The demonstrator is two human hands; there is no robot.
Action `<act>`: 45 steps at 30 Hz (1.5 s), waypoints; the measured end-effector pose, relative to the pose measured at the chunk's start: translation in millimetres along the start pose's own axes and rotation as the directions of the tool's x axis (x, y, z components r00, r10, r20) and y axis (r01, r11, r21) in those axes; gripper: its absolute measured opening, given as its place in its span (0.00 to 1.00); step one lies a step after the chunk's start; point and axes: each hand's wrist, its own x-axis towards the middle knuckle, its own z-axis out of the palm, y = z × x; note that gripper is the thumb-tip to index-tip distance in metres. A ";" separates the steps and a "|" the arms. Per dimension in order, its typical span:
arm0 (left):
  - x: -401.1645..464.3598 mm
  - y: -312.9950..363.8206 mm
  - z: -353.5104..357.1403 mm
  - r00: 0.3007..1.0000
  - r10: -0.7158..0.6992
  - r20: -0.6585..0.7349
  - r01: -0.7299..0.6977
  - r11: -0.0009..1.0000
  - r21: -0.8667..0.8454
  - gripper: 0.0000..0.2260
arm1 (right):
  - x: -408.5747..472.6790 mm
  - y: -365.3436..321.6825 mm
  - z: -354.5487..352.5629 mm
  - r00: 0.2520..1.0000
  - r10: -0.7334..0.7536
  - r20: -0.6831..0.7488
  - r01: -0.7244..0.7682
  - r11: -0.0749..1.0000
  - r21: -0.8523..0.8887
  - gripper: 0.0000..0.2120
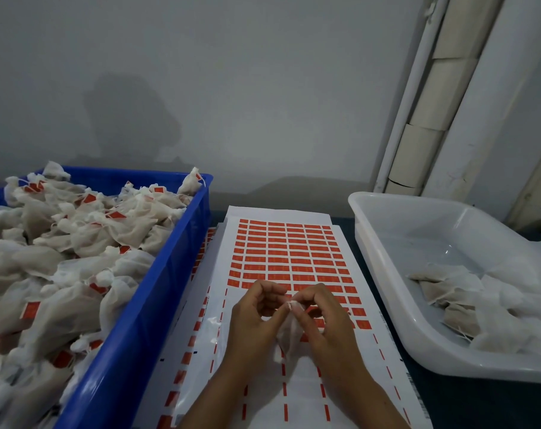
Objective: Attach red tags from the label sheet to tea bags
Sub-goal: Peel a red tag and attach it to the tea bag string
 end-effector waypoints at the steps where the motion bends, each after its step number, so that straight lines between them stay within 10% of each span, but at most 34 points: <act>1: 0.2 -0.2 -0.2 1.000 0.001 -0.002 -0.001 1.000 0.003 0.09 | -0.5 -0.3 -0.1 1.000 -0.015 0.013 0.016 1.000 -0.009 0.06; 45: -1.9 -3.0 3.0 0.965 -0.043 0.260 0.045 0.999 -0.002 0.02 | 6.4 6.3 -0.3 0.988 0.102 -0.118 -0.102 0.995 0.002 0.08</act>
